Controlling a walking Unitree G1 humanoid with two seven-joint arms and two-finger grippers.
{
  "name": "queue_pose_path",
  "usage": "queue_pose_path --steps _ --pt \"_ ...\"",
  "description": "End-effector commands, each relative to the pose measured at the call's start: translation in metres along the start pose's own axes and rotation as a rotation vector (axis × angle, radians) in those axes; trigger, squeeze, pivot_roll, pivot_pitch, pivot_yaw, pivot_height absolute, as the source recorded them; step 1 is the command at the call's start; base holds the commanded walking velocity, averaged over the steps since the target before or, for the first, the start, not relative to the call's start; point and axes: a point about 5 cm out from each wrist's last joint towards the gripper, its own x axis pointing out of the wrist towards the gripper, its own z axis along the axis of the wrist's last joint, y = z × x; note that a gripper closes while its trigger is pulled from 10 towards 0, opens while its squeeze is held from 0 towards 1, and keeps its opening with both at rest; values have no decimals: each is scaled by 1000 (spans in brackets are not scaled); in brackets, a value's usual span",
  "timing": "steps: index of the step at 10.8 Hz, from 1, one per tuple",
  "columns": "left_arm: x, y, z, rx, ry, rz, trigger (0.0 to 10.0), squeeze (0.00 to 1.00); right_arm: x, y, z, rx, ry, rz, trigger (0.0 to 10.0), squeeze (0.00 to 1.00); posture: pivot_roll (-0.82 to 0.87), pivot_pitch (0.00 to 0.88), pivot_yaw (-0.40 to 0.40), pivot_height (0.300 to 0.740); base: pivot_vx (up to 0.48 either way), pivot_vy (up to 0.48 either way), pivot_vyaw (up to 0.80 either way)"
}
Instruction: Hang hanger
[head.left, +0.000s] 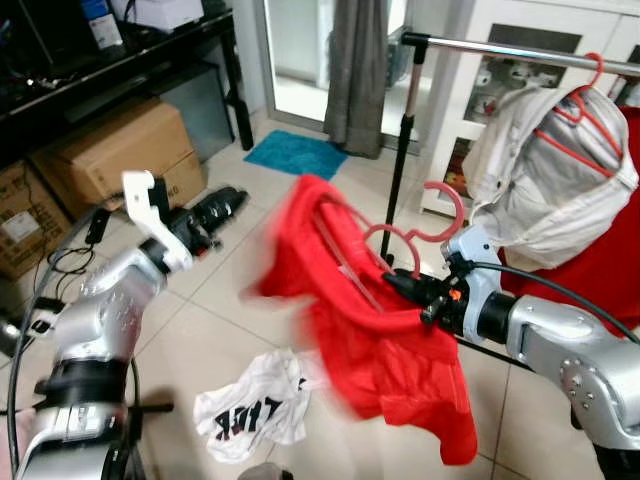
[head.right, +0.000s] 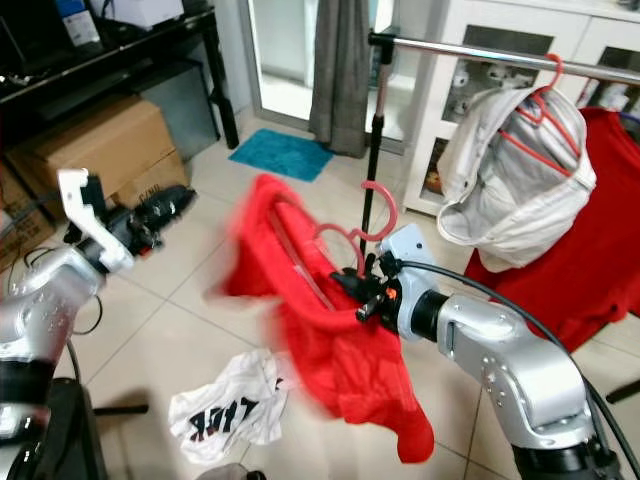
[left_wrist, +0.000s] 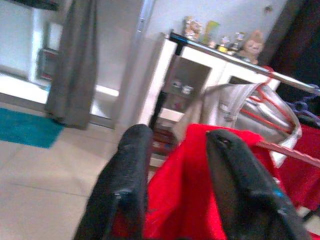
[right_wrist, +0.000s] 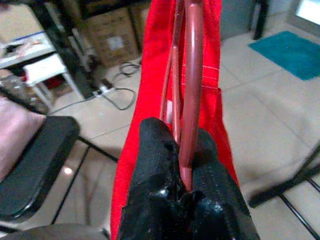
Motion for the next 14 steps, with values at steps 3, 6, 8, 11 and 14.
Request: queue_pose_path --steps 3,6,8,11,14 --pt "10 -28 -20 -26 84 -136 10000 941 4 7 12 -22 -31 7 0 0 -63 9 88 740 0 0 0" --pt "29 -25 -30 38 112 -68 10000 0 7 23 19 -25 -59 67 0 0 -63 9 90 740 0 0 0" --pt "39 -23 -27 73 90 -55 10000 0 7 32 19 -16 -71 112 0 0 -74 10 104 740 0 0 0" --pt "49 -28 -34 61 95 -93 0 0 5 34 20 -6 -76 108 0 0 -86 3 112 740 0 0 0" --pt "50 -20 -35 82 77 -9 0 0 4 37 20 6 -71 108 0 0 -90 0 112 740 0 0 0"
